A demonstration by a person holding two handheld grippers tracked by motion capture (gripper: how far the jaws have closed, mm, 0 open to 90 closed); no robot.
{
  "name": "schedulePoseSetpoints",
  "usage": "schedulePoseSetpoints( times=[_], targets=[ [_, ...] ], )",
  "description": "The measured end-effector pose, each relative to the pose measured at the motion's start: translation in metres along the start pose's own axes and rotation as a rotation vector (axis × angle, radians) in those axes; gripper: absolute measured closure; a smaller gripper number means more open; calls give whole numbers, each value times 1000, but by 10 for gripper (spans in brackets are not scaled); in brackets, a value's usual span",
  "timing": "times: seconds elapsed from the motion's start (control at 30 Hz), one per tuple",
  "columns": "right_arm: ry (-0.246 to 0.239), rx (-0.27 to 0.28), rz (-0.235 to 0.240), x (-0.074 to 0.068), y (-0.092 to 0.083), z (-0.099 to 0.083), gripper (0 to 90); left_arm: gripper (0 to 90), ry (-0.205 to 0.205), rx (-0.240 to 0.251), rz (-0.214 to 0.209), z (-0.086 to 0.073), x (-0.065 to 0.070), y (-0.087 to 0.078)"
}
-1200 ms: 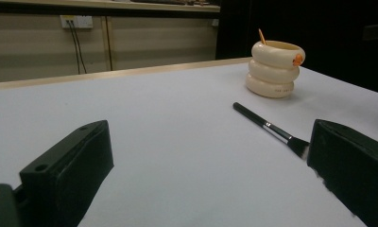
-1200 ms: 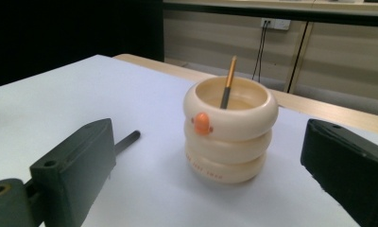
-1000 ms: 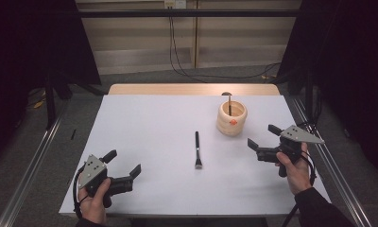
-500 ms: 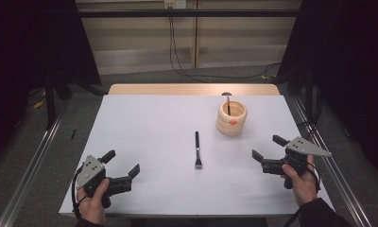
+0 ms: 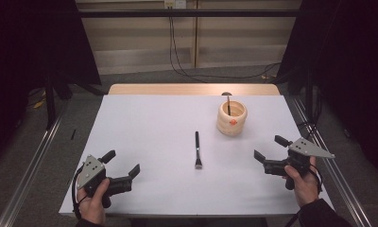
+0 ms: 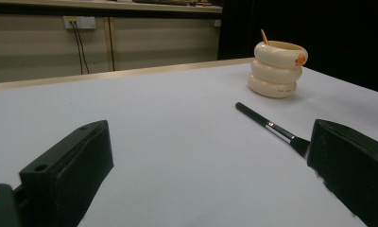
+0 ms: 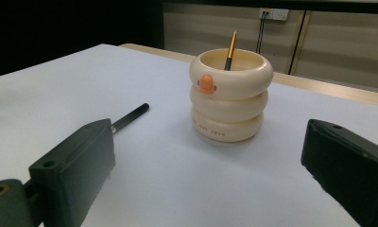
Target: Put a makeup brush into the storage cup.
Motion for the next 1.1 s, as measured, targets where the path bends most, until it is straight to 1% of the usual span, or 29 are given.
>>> schedulePoseSetpoints(
  times=[0.07,0.1,0.17,0.23,0.33,0.37,0.43,0.47,0.5,0.57,0.67,0.73,0.77,0.8,0.83,0.87,0.93,0.97,1.0,1.03,1.07,1.1],
  targets=[
    [-6,1,-5,0,0,0,32,8,-16,6,-11,0,1,2],
    [-8,-1,-4,0,0,0,32,8,-12,4,-15,0,1,2],
    [-9,-1,-7,-1,-1,0,32,7,4,0,-10,1,2,1],
    [-6,1,-1,-1,-2,-1,34,7,4,-1,-21,1,4,2],
    [-11,3,-4,0,-3,-1,34,5,17,0,-17,1,7,1],
    [-12,5,-7,0,-3,-1,34,6,13,-2,-11,1,8,2],
    [-16,7,0,0,-4,-1,35,8,3,-1,-23,2,9,5],
    [-17,13,-5,0,-5,-1,34,15,7,-2,-26,3,10,5],
    [-11,14,-5,0,-6,-1,34,15,3,3,-28,4,11,6],
    [-16,16,-2,0,-6,-1,35,16,2,9,-40,7,13,7],
    [-20,8,4,-1,-5,-1,38,15,17,15,-40,12,15,10],
    [-21,15,14,-2,-4,0,38,19,16,17,-56,15,16,12],
    [-23,16,20,-3,-5,0,36,19,25,21,-49,17,15,12],
    [-22,18,22,-3,-5,0,35,19,26,17,-46,18,15,12],
    [-22,18,20,-3,-5,0,34,20,27,15,-58,19,16,12],
    [-20,18,14,-2,-5,0,34,20,27,16,-58,20,17,13],
    [-20,21,13,-2,-5,0,30,19,34,16,-69,23,19,16],
    [-18,24,13,-2,-5,1,29,19,29,15,-69,24,19,18],
    [-21,27,11,-2,-5,1,29,19,15,14,-71,24,21,20],
    [-19,29,13,-3,-5,1,28,19,25,13,-66,25,21,22],
    [-19,30,12,-3,-5,1,29,19,21,10,-82,25,22,24],
    [-19,30,12,-3,-5,1,29,19,9,11,-83,25,24,27]
  ],
)
Point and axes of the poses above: each handheld gripper's, and its own axes: y roughly forward along the jaws, z roughly out of its top, x roughly to its right, the point moved 3 cm from there along y, roughly forward along the jaws, and after that the axes turned 15 degrees about -y, right-handed, at the moved point
